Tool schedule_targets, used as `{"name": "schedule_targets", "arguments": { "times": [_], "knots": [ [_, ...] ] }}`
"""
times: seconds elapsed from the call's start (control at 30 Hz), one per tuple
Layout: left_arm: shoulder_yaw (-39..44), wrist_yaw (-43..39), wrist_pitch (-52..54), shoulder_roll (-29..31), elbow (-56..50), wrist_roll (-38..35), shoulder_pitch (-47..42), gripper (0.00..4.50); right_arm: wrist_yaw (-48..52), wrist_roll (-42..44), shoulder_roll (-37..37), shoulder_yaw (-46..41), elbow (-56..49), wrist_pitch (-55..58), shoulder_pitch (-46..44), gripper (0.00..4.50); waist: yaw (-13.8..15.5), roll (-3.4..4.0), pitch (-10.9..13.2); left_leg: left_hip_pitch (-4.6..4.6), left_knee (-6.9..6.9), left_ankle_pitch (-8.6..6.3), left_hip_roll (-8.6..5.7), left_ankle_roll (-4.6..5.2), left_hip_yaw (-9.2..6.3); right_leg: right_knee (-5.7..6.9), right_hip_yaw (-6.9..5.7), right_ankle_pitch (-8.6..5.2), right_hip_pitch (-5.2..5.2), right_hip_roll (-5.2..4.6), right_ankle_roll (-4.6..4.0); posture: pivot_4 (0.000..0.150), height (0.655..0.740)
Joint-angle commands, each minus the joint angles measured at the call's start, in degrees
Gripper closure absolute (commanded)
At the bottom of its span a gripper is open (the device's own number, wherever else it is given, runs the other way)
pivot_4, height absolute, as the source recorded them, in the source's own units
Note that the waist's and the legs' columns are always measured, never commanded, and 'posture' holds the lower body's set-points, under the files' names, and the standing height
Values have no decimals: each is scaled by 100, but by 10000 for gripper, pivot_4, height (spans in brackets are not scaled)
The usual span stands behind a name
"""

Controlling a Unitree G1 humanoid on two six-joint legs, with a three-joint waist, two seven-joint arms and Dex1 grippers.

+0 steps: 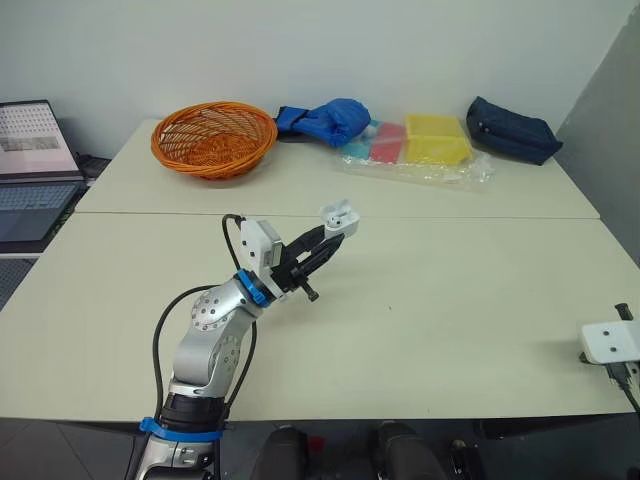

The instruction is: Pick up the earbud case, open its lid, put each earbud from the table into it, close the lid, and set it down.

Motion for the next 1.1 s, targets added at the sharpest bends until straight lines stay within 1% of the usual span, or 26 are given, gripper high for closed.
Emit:
{"name": "schedule_targets", "arguments": {
  "times": [0.03, 0.13, 0.23, 0.33, 0.43, 0.53, 0.57, 0.67, 0.77, 0.87, 1.1],
  "knots": [
    [-26, -79, -175, -56, -10, -35, -165, 37716, 136, 463, -119, -357, -674, 478, 198, 44475, 28, 15, -1, -1, -1, 0, -1, 0, -3, 3, -4, -1, -2, 2, 0, 1500, 7400],
    [-51, -104, -214, -105, 59, -18, -184, 37716, 385, 962, -264, -744, -1233, 1128, 566, 44475, 62, 17, -1, -8, -5, 0, -2, 0, -2, 1, -10, -6, -2, 3, 2, 1500, 7400],
    [-105, -99, -224, -156, -7, -31, -89, 37716, 602, 1667, -287, -1200, -1800, 2284, 769, 44475, 66, 16, 0, -12, -5, 0, -2, -1, -7, -4, -5, -8, -2, -1, 3, 1500, 7400],
    [-131, -70, -218, -176, -91, -30, 40, 37716, 743, 1688, -438, -1367, -1799, 2504, 801, 38957, 55, 16, 0, -11, -4, 0, -3, -1, -2, -10, -2, -6, 0, -4, 5, 1500, 7400],
    [-129, -83, -236, -182, -86, -43, 82, 37716, 546, 621, -857, -1006, -686, 277, 796, 28535, 43, 18, 0, -9, -3, 0, -2, -1, -3, -9, -6, -7, -1, -5, 3, 1500, 7400],
    [-125, -73, -246, -188, -74, -36, 75, 37716, 425, 190, -976, -679, 29, -821, 497, 17846, 39, 17, 0, -8, -3, 0, -3, -1, 6, -12, -8, -8, -3, -5, 2, 1500, 7400],
    [-122, -67, -248, -192, -72, -32, 70, 37716, 386, 51, -983, -556, 288, -1153, 339, 13440, 38, 18, 0, -8, -3, 0, -2, -1, 6, -12, -6, -8, -4, -4, 2, 1500, 7400],
    [-111, -56, -244, -187, -96, -33, 95, 37716, 277, -551, -1067, -58, 1037, -2280, -124, 3420, 14, 21, 0, -7, -5, 0, -3, 0, 9, -11, 1, -7, -5, -4, 2, 1500, 7400],
    [-131, -41, -227, -194, -148, -34, 142, 37716, 35, -1114, -968, 361, 1533, -3067, -692, 3420, 6, 25, 1, -4, -6, 0, -2, 0, 9, -9, 0, -7, -6, -3, 1, 1500, 7400],
    [-142, -5, -214, -207, -194, -29, 165, 37716, -205, -1495, -753, 692, 1840, -3546, -1248, 3420, -1, 30, 2, 0, -4, 0, -3, 0, 10, -2, 2, -7, -5, -3, 0, 1500, 7400],
    [-153, 37, -191, -178, -235, -35, 191, 37716, -105, -1528, -398, 1234, 2049, -3842, -1798, 3420, 16, 32, 2, 1, -3, 1, -3, 0, 9, 0, 7, -6, -2, -5, -2, 1500, 7400]
  ]
}}
